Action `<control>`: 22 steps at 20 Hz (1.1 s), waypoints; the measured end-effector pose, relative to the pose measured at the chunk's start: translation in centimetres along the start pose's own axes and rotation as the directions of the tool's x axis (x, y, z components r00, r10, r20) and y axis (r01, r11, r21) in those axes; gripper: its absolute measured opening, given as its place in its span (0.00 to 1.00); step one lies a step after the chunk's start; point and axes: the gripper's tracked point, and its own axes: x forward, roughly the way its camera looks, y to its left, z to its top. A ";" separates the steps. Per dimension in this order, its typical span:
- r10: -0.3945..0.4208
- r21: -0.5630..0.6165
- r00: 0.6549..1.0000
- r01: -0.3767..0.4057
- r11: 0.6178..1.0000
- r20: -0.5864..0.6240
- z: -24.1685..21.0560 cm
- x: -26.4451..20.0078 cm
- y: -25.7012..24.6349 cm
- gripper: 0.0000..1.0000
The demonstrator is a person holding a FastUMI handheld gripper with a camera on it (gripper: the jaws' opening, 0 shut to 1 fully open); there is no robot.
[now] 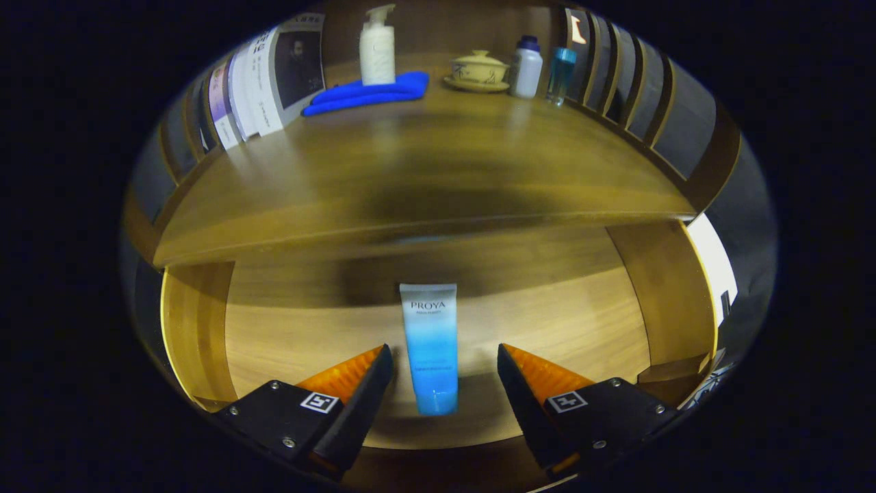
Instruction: Pull open the drawer, take out the items inside it, and place them on the countertop above the cabinet.
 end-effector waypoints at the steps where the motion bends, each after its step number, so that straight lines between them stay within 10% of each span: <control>1: -0.005 -0.001 1.000 0.005 1.000 -0.005 -0.1 0.3 -0.2 0.94; 13: 0.050 0.129 0.998 -0.043 0.991 -0.048 -1.4 1.8 0.5 0.48; 22: 0.022 0.153 1.000 -0.024 0.988 0.017 -1.0 -0.4 -1.1 0.43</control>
